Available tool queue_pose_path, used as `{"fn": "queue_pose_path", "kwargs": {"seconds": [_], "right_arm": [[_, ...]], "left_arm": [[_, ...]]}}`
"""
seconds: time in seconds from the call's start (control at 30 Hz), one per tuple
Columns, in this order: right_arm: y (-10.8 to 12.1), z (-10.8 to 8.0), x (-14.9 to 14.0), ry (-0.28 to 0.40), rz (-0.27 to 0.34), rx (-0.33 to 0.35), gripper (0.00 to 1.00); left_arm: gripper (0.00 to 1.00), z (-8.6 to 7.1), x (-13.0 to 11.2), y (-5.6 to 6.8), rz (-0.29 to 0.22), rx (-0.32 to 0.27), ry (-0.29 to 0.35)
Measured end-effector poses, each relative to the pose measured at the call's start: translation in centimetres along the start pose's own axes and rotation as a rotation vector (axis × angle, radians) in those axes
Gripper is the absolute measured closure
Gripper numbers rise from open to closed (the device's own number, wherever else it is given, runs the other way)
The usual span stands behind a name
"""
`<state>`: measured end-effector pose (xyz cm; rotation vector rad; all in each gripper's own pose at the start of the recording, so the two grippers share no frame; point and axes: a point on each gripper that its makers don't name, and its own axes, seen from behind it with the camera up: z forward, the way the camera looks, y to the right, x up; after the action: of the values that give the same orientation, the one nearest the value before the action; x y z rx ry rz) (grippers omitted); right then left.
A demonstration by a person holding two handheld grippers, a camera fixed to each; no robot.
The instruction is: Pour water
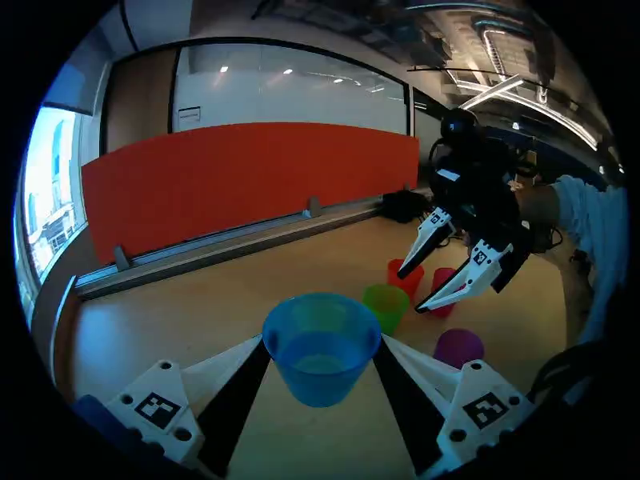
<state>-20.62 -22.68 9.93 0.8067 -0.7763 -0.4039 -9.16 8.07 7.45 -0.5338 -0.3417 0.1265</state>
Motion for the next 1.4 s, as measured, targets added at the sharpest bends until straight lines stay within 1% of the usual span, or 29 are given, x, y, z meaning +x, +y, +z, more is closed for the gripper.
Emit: {"fn": "queue_pose_path", "kwargs": {"seconds": [0.2, 0.47, 0.67, 0.87, 1.03, 1.1, 1.17, 1.27, 1.4], "right_arm": [[0.0, 1.0, 0.0, -0.035, 0.010, 0.008, 0.00], [0.3, 2.1, 0.1, -0.071, 0.021, 0.009, 0.00], [0.4, 2.8, 0.3, -0.091, 0.026, 0.003, 0.00], [0.7, 3.8, 0.0, -0.112, 0.036, -0.007, 0.00], [0.5, 3.9, 0.2, -0.112, 0.053, -0.003, 0.01], [0.4, 3.9, 0.3, -0.109, 0.062, 0.000, 0.04], [0.2, 3.8, 0.3, -0.109, 0.074, 0.006, 0.04], [0.0, 3.8, 0.4, -0.103, 0.086, 0.015, 0.05], [0.1, 3.6, 0.8, -0.084, 0.090, 0.011, 0.06]], "left_arm": [[0.13, -0.8, 0.8, -0.4, -0.011, 0.010, 0.026], [0.13, -2.0, 1.3, -1.0, -0.005, 0.028, 0.040], [0.14, -2.5, 1.6, -1.0, 0.001, 0.033, 0.047], [0.13, -2.6, 1.7, -1.0, 0.006, 0.034, 0.049], [0.13, -2.7, 1.7, -1.0, 0.006, 0.034, 0.048], [0.13, -2.8, 1.6, -1.1, 0.007, 0.036, 0.046], [0.13, -2.8, 1.5, -1.1, 0.007, 0.036, 0.045], [0.13, -2.9, 1.4, -1.0, 0.009, 0.037, 0.044], [0.13, -2.9, 1.5, -0.9, 0.009, 0.036, 0.044]]}}
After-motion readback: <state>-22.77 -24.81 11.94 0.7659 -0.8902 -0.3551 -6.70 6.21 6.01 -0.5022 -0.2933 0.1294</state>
